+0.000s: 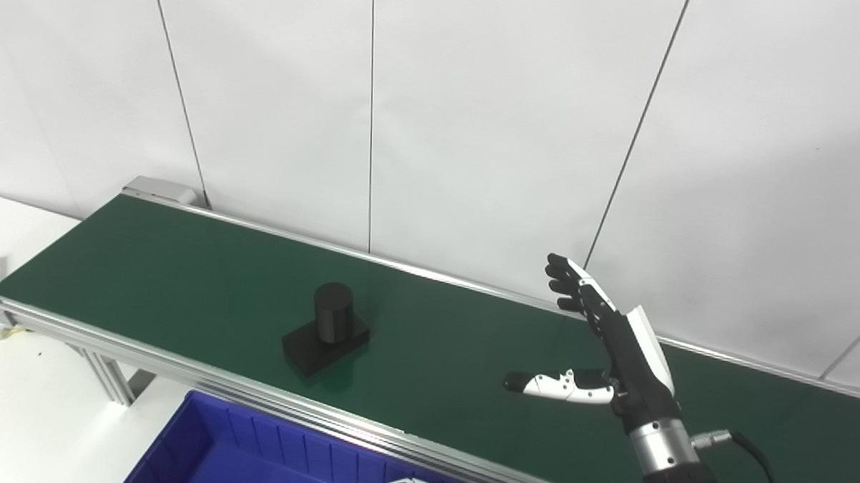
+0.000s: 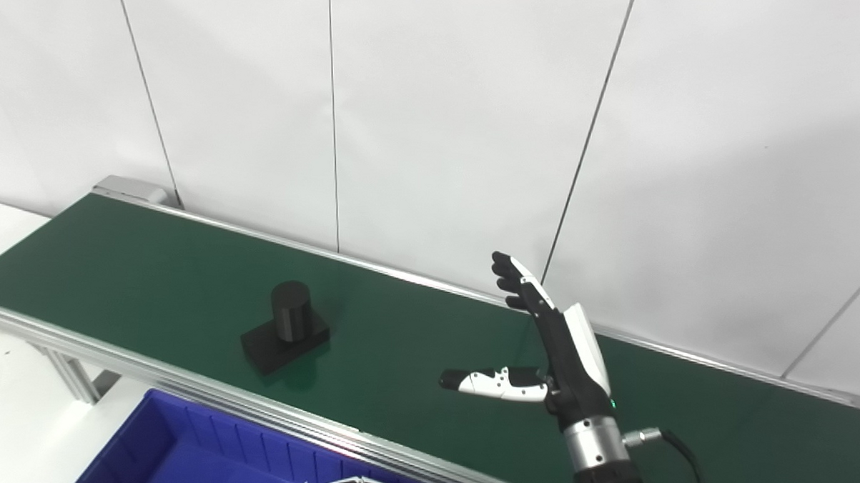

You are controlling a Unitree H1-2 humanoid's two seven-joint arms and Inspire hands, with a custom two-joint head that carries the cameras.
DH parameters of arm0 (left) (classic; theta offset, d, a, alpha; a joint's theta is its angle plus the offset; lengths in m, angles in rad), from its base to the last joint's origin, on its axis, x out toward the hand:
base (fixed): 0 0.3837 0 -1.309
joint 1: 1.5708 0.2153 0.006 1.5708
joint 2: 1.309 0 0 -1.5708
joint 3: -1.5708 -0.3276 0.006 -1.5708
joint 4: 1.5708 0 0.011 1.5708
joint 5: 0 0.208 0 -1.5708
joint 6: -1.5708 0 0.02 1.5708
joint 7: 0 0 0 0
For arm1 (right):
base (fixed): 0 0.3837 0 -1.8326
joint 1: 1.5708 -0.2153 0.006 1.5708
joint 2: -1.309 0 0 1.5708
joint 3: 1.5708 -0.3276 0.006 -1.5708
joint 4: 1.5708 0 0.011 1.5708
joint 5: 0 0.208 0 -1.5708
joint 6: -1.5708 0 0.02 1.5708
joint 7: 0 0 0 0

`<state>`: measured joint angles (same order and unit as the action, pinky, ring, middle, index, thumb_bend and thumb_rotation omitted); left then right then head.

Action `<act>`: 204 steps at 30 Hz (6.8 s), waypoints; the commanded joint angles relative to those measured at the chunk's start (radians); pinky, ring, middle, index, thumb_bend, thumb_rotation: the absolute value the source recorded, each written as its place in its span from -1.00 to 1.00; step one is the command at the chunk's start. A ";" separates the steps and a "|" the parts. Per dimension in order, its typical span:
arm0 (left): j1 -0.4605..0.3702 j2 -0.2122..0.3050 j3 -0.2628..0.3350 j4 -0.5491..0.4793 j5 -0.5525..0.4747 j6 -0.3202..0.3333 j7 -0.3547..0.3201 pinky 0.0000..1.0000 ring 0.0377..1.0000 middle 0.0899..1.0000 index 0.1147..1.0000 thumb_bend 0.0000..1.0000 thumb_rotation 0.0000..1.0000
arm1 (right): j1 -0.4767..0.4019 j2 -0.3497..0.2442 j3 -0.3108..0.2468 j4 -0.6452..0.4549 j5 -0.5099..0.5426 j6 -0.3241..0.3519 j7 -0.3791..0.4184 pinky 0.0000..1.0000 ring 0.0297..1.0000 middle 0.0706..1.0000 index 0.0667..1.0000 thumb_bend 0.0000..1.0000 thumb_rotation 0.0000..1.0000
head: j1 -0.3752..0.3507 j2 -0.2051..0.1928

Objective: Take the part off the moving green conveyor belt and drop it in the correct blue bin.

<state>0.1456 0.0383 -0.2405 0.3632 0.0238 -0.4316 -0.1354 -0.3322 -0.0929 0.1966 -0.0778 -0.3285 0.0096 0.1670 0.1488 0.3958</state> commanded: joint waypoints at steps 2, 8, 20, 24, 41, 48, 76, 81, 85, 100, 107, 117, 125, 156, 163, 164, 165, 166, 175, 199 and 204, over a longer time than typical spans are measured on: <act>-0.021 -0.006 0.006 -0.011 -0.012 -0.038 -0.005 0.14 0.28 0.30 0.23 1.00 -0.75 | -0.055 -0.002 0.003 -0.004 -0.008 0.001 -0.002 0.64 0.72 0.79 0.83 0.81 -0.43 | -0.001 -0.001; -0.023 -0.007 0.011 -0.009 -0.018 -0.038 -0.020 0.15 0.27 0.27 0.22 1.00 -0.77 | -0.090 -0.006 0.014 0.032 -0.034 0.012 0.002 0.65 0.74 0.80 0.84 0.83 -0.40 | -0.003 -0.001; -0.015 -0.011 0.018 -0.023 -0.014 -0.038 -0.028 0.15 0.25 0.25 0.22 1.00 -0.75 | -0.167 -0.012 0.049 0.103 -0.078 0.041 0.021 0.60 0.74 0.82 0.87 0.91 -0.30 | -0.016 0.013; -0.010 -0.007 0.012 -0.036 -0.007 -0.038 -0.024 0.15 0.25 0.25 0.22 1.00 -0.76 | -0.190 -0.011 0.059 0.134 -0.077 0.044 0.024 0.59 0.74 0.84 0.88 0.93 -0.29 | -0.017 0.015; -0.017 0.003 -0.009 -0.033 -0.003 -0.038 -0.019 0.16 0.23 0.21 0.22 1.00 -0.76 | -0.280 0.007 0.116 0.244 -0.139 0.066 0.024 0.54 0.76 0.87 0.90 0.98 -0.41 | -0.037 0.030; -0.019 0.003 -0.007 -0.032 -0.011 -0.038 -0.030 0.17 0.20 0.18 0.21 1.00 -0.77 | -0.322 0.010 0.147 0.297 -0.158 0.040 0.035 0.58 0.82 0.88 0.92 0.97 -0.44 | -0.051 0.039; -0.007 -0.030 0.060 -0.037 -0.044 -0.038 -0.134 0.19 0.15 0.11 0.17 1.00 -0.79 | -0.369 0.043 0.273 0.524 -0.240 0.001 0.030 0.66 0.81 0.90 0.97 1.00 -0.59 | -0.076 0.060; -0.005 -0.032 0.064 -0.036 -0.042 -0.038 -0.138 0.19 0.16 0.12 0.17 1.00 -0.77 | -0.375 0.042 0.291 0.547 -0.255 -0.012 0.024 0.66 0.80 0.89 0.97 1.00 -0.60 | -0.077 0.061; -0.005 -0.031 0.061 -0.039 -0.037 -0.038 -0.136 0.19 0.15 0.11 0.17 1.00 -0.76 | -0.377 0.037 0.306 0.562 -0.265 -0.023 0.023 0.64 0.78 0.88 0.96 1.00 -0.64 | -0.077 0.063; -0.004 -0.032 0.059 -0.043 -0.036 -0.038 -0.135 0.16 0.14 0.11 0.17 1.00 -0.76 | -0.385 0.036 0.335 0.659 -0.301 -0.077 -0.026 0.56 0.72 0.83 0.91 0.94 -0.81 | -0.082 0.069; -0.003 -0.032 0.060 -0.045 -0.036 -0.038 -0.133 0.14 0.13 0.11 0.16 1.00 -0.75 | -0.362 0.049 0.315 0.687 -0.285 -0.146 -0.134 0.07 0.28 0.48 0.52 0.61 -1.00 | -0.083 0.072; -0.001 -0.026 0.059 -0.049 -0.031 -0.038 -0.126 0.12 0.12 0.10 0.16 1.00 -0.70 | -0.358 0.058 0.306 0.755 -0.297 -0.264 -0.283 -0.26 -0.22 -0.11 -0.03 0.03 -1.00 | -0.088 0.075; 0.001 -0.022 0.058 -0.055 -0.028 -0.038 -0.123 0.09 0.09 0.10 0.16 1.00 -0.67 | -0.335 0.063 0.294 0.740 -0.311 -0.255 -0.332 -0.33 -0.23 -0.08 -0.02 0.03 -1.00 | -0.091 0.079; 0.031 -0.031 0.105 -0.111 -0.070 -0.038 -0.204 0.17 0.12 0.13 0.21 0.88 -0.77 | -0.015 0.047 0.067 0.156 -0.232 -0.094 -0.267 -0.33 -0.19 -0.11 -0.06 0.04 -1.00 | -0.177 0.177; 0.047 -0.031 0.119 -0.142 -0.081 -0.038 -0.226 0.22 0.16 0.15 0.24 0.82 -0.74 | 0.050 0.030 0.043 0.057 -0.229 -0.060 -0.241 -0.37 -0.19 -0.13 -0.06 0.04 -1.00 | -0.222 0.219; 0.051 -0.031 0.123 -0.148 -0.089 -0.038 -0.234 0.23 0.17 0.15 0.25 0.81 -0.75 | 0.062 0.027 0.038 0.037 -0.223 -0.050 -0.232 -0.36 -0.18 -0.12 -0.06 0.04 -1.00 | -0.238 0.230; 0.054 -0.031 0.127 -0.153 -0.092 -0.038 -0.240 0.24 0.17 0.16 0.26 0.79 -0.76 | 0.073 0.025 0.034 0.019 -0.222 -0.040 -0.224 -0.35 -0.18 -0.12 -0.06 0.04 -1.00 | -0.241 0.232; 0.057 -0.030 0.132 -0.159 -0.094 -0.038 -0.244 0.23 0.18 0.16 0.26 0.78 -0.76 | 0.084 0.022 0.030 0.000 -0.222 -0.029 -0.215 -0.37 -0.19 -0.12 -0.06 0.04 -1.00 | -0.256 0.246; 0.076 -0.026 0.178 -0.200 -0.135 -0.038 -0.305 0.27 0.20 0.18 0.28 0.73 -0.82 | 0.196 -0.021 0.007 -0.145 -0.236 0.038 -0.149 -0.44 -0.22 -0.11 -0.05 0.04 -1.00 | -0.318 0.305; 0.097 -0.013 0.186 -0.295 -0.182 -0.038 -0.314 0.20 0.17 0.18 0.25 0.76 -0.86 | 0.470 -0.073 -0.060 -0.310 -0.215 0.094 -0.072 -0.41 -0.21 -0.09 -0.06 0.04 -1.00 | -0.393 0.448; 0.100 -0.004 0.171 -0.313 -0.182 -0.032 -0.295 0.22 0.18 0.18 0.25 0.78 -0.84 | 0.505 -0.090 -0.074 -0.323 -0.229 0.118 -0.055 -0.43 -0.21 -0.10 -0.06 0.04 -1.00 | -0.402 0.465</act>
<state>0.2462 0.0256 -0.0632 0.0828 -0.1500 -0.4339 -0.4372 0.1773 -0.1710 0.1329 -0.3586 -0.5565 0.1237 0.1157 -0.2546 0.8606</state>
